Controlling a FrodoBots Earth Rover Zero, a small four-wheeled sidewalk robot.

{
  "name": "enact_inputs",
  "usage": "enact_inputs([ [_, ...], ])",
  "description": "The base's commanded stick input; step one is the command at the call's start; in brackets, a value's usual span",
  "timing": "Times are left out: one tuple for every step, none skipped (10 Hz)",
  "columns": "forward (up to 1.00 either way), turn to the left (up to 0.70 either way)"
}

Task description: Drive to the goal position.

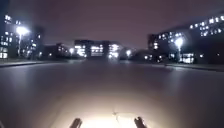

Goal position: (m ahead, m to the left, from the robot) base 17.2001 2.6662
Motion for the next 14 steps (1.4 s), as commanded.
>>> enact_inputs([
  [1.0, 0.0],
  [1.0, 0.0],
  [1.0, 0.0],
  [1.0, 0.0],
  [1.0, 0.0],
  [1.0, 0.0],
  [1.0, 0.0],
  [1.0, 0.0],
  [1.0, 0.0],
  [1.0, 0.0],
  [1.0, 0.0],
  [1.0, 0.0],
  [1.0, 0.0],
  [1.0, 0.0],
])
